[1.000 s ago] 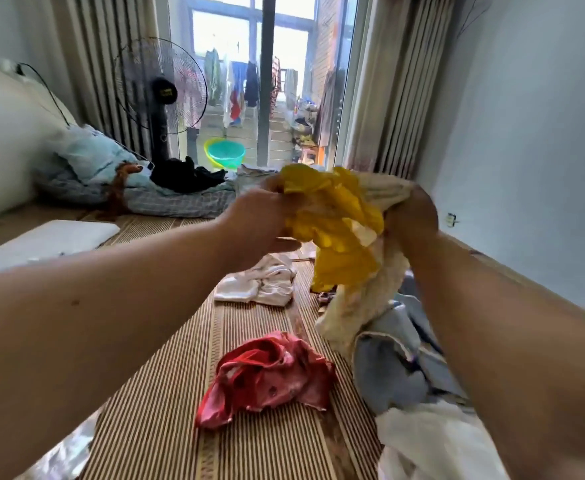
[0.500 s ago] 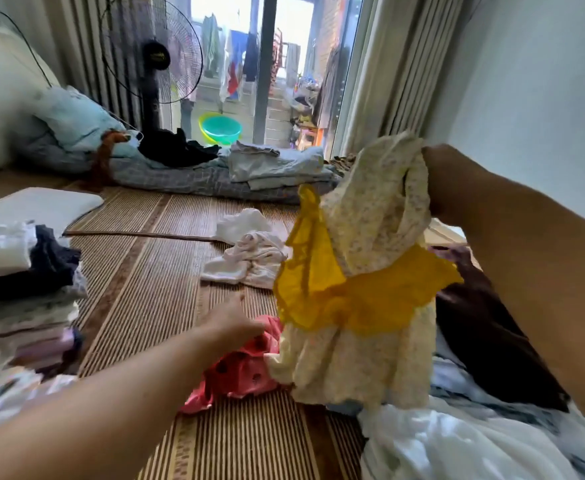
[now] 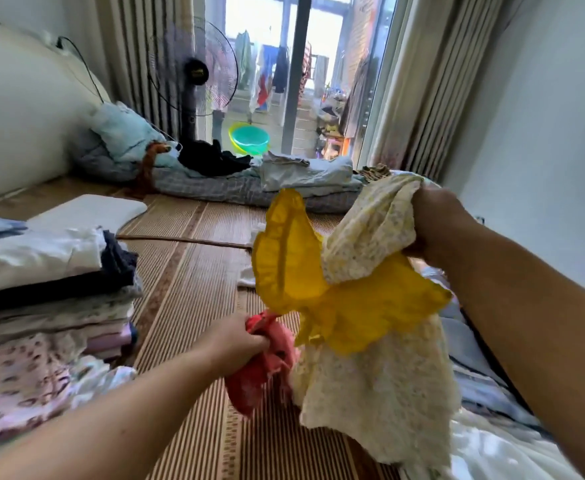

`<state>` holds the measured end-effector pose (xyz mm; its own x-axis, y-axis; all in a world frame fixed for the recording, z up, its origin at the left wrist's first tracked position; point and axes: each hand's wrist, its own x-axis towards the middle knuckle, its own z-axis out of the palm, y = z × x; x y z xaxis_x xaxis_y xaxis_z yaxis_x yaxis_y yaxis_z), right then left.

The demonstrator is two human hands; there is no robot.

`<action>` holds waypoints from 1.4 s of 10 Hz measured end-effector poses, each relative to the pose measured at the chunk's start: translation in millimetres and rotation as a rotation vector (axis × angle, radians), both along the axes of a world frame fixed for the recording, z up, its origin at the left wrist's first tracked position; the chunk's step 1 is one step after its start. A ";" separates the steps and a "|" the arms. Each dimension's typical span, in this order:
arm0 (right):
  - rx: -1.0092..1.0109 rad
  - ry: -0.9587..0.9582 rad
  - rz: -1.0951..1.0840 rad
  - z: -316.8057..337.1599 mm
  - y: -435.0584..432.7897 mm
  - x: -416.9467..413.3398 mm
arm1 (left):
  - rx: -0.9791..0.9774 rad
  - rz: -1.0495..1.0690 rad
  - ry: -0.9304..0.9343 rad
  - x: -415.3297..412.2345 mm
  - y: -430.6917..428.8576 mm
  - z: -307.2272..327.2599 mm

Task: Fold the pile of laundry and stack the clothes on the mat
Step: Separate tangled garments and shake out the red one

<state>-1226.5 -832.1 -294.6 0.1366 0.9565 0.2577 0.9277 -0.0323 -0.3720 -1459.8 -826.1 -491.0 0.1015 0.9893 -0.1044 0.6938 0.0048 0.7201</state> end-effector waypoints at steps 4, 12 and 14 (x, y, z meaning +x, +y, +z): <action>-0.231 0.915 0.151 -32.3 -50.3 -81.5 | 0.189 0.076 -0.342 -113.1 -127.9 118.0; -0.036 0.754 0.328 -50.6 -177.4 -11.7 | 0.256 -0.033 -0.491 -60.9 -198.9 196.0; -0.166 0.677 0.481 -42.0 -193.6 -35.9 | 0.259 -0.126 -0.343 -27.3 -202.6 199.3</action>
